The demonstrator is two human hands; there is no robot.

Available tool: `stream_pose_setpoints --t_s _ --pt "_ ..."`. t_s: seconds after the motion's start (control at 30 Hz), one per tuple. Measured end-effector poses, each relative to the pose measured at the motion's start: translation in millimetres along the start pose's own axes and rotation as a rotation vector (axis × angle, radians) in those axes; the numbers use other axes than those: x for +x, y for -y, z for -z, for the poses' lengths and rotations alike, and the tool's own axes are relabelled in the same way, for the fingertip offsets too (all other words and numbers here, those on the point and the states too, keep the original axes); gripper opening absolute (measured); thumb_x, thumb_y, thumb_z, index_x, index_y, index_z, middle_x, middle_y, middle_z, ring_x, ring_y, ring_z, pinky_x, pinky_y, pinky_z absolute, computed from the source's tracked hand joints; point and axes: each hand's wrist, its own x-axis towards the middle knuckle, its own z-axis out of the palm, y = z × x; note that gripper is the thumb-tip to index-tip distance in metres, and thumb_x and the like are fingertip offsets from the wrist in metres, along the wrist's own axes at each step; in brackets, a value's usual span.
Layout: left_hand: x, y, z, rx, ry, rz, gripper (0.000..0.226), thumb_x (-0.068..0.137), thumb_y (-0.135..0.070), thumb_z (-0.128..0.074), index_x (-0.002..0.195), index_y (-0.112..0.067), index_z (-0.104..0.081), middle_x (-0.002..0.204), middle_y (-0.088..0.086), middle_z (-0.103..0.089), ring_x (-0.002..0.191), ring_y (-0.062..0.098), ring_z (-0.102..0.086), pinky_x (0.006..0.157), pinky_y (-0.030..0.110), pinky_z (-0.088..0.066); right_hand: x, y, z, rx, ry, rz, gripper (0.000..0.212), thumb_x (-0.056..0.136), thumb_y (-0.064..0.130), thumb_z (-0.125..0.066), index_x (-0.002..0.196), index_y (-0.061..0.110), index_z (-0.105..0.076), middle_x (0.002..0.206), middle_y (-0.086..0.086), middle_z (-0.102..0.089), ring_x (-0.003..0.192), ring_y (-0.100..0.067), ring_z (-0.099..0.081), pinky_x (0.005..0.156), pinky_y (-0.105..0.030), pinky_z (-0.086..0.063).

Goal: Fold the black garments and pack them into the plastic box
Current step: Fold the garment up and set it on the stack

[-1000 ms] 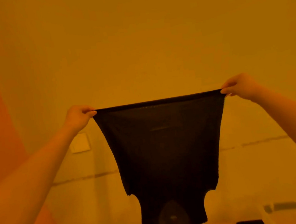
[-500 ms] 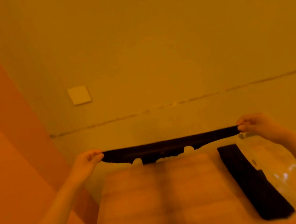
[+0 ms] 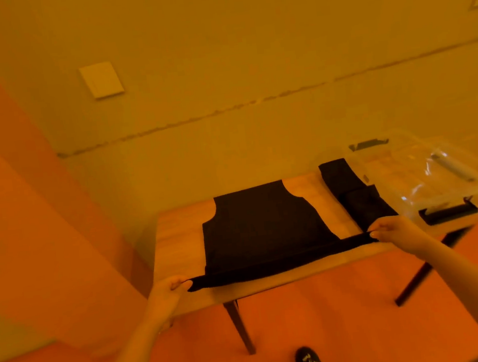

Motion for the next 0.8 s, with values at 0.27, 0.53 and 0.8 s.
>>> stream_pose_setpoints --t_s 0.27,0.53,0.8 --pt "-25 23 10 0.123 0.278 0.008 0.016 0.092 -0.02 -0.054 0.084 -0.019 -0.067 0.088 -0.001 -0.069 0.083 0.013 -0.065 0.077 0.023 -0.048 -29 0 3 -0.036 0.105 -0.032 0.013 0.086 0.0 -0.059 0.076 0.003 -0.067 0.072 -0.009 -0.065 0.07 -0.018 -0.062 0.065 -0.023 -0.046" --pt "26 8 22 0.061 0.268 0.022 0.015 0.09 -0.019 -0.056 0.085 -0.018 -0.07 0.091 0.003 -0.072 0.084 0.015 -0.067 0.084 0.031 -0.051 17 17 12 0.006 0.131 -0.04 0.011 0.089 0.0 -0.055 0.085 0.001 -0.065 0.082 -0.01 -0.064 0.076 -0.014 -0.062 0.059 -0.016 -0.046" --pt "148 -35 27 -0.012 0.18 0.105 0.014 0.091 -0.012 -0.055 0.085 -0.011 -0.068 0.088 0.003 -0.069 0.084 0.019 -0.065 0.063 0.014 -0.05 173 34 5 -0.019 0.203 -0.003 0.013 0.087 0.0 -0.057 0.081 0.005 -0.068 0.088 -0.019 -0.066 0.088 -0.032 -0.063 0.081 -0.039 -0.052"
